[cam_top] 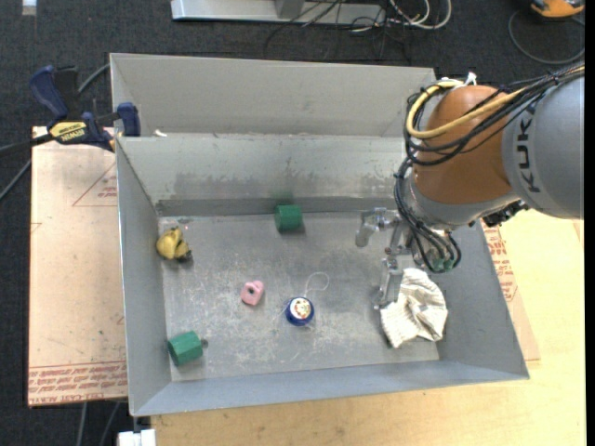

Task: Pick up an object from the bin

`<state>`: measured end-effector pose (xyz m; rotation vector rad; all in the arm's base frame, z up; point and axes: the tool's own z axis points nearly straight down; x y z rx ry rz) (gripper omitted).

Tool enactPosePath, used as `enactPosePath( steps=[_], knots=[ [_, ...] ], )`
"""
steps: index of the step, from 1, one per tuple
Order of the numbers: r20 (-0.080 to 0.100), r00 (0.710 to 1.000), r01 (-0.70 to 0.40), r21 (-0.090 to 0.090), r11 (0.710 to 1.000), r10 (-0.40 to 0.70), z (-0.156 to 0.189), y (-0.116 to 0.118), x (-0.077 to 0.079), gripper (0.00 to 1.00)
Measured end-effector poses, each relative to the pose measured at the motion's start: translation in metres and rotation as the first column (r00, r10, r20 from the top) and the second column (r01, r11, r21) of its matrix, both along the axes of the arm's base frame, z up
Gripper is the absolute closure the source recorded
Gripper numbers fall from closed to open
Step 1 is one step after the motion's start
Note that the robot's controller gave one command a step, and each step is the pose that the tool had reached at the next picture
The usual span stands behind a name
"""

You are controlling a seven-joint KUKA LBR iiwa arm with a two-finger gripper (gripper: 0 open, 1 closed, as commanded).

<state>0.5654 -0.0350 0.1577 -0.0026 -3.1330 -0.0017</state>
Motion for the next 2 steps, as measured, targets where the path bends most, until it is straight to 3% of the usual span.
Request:
enactPosePath(
  steps=[1,2],
  knots=[
    [0.007,1.000,-0.001,-0.001,1.000,0.001,0.005,0.000,0.002,0.00],
    [-0.007,1.000,0.019,0.000,1.000,-0.019,-0.065,-0.036,-0.023,0.00]
  ],
)
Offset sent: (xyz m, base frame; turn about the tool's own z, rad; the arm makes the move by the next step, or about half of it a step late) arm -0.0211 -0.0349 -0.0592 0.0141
